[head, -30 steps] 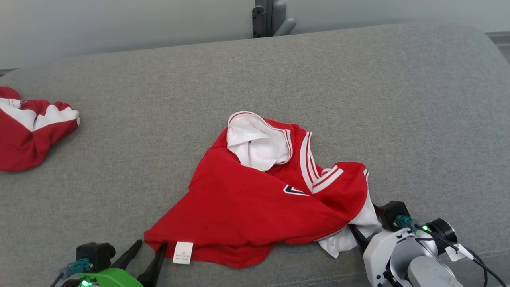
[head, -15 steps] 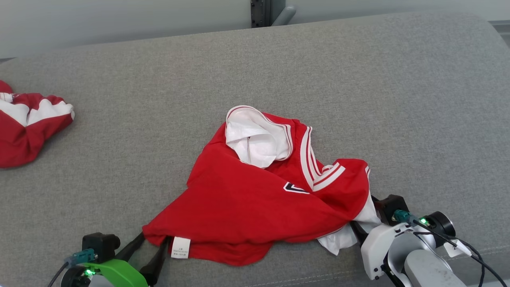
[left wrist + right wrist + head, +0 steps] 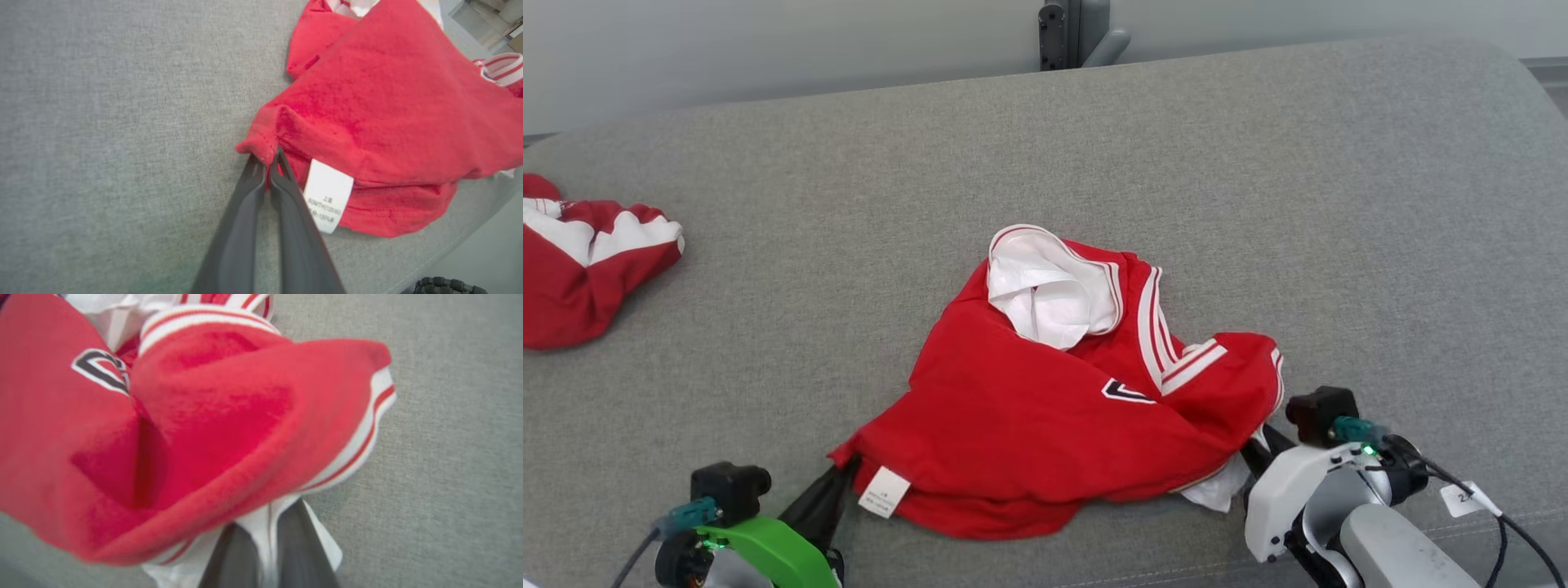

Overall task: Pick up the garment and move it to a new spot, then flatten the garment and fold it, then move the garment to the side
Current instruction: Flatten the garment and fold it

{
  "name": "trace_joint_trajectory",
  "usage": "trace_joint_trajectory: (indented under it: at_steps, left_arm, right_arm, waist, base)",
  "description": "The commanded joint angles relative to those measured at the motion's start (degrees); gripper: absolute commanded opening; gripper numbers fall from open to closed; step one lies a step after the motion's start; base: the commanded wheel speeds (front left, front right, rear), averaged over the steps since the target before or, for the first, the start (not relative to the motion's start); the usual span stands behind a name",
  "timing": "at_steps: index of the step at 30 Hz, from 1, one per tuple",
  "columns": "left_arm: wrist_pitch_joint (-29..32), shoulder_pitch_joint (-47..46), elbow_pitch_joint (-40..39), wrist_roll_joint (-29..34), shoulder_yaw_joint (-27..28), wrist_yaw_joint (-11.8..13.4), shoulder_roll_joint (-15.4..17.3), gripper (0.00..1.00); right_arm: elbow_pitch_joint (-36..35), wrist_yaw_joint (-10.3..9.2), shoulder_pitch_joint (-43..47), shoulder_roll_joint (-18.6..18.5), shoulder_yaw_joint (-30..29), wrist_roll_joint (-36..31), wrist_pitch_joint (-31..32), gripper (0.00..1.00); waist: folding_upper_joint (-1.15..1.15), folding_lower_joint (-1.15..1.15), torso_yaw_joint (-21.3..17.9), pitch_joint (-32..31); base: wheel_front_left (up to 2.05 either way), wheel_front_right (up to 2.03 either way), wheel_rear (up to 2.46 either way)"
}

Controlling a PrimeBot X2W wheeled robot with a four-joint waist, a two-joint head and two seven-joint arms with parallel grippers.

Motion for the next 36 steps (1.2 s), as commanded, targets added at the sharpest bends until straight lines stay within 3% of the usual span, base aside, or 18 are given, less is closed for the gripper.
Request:
trace_joint_trajectory:
  at_steps: [1,4,7,12,20,26,31,33,36]
  left_arm:
    - [-0.38,-0.22,-0.59,-0.21,0.77,0.10,0.88,0.00]
    - [-0.52,1.71,-4.95,0.93,4.61,0.10,2.87,0.00]
    - [-0.44,4.26,-11.10,2.90,8.56,0.52,4.89,0.00]
    - [-0.47,6.84,-22.86,5.81,11.77,3.18,8.41,0.00]
    - [2.05,8.02,-41.91,8.12,16.41,9.18,16.97,0.00]
    - [6.24,5.74,-54.12,7.08,20.55,11.58,23.20,0.00]
    - [10.49,-0.27,-58.25,3.40,23.79,9.30,26.26,0.00]
    - [13.61,-7.29,-55.86,1.51,24.70,6.00,26.80,0.00]
    - [15.63,-13.63,-52.67,0.98,24.89,3.82,25.99,0.00]
  right_arm:
    - [-0.98,0.00,0.61,-0.57,-0.30,1.20,-0.27,0.00]
    - [-7.87,0.00,2.30,-0.75,-2.11,10.58,1.09,0.00]
    - [-17.50,-0.02,4.28,-3.44,-4.82,19.54,4.17,0.00]
    - [-33.59,0.00,8.38,-6.54,-11.53,30.40,9.72,0.00]
    - [-53.15,0.01,9.35,-5.58,-24.53,39.44,17.01,0.00]
    - [-61.18,0.01,4.46,-3.92,-33.06,43.28,22.67,0.00]
    - [-61.35,0.01,-3.94,-3.00,-36.54,41.11,28.25,0.00]
    - [-57.61,0.01,-11.59,-1.24,-36.06,37.11,31.14,0.00]
    - [-53.09,0.01,-18.08,1.49,-35.98,33.64,32.11,0.00]
  waist:
    - [0.44,0.00,-0.20,-0.92]
    - [0.44,0.00,-0.61,-2.28]
    - [0.44,0.00,-0.83,-3.35]
    - [0.44,0.00,-1.33,-5.56]
    - [0.44,0.00,-3.55,-7.03]
    - [0.44,0.00,-5.46,-4.66]
    - [0.44,0.00,-6.30,1.56]
    - [0.44,0.00,-6.47,7.18]
    - [0.44,0.00,-6.37,11.00]
  base:
    - [0.00,0.00,0.00]
    - [0.00,0.00,0.00]
    - [0.00,0.00,0.00]
    - [0.00,0.00,0.00]
    - [0.00,0.00,0.00]
    - [0.00,0.00,0.00]
    - [0.00,0.00,0.00]
    - [0.00,0.00,0.00]
    - [0.00,0.00,0.00]
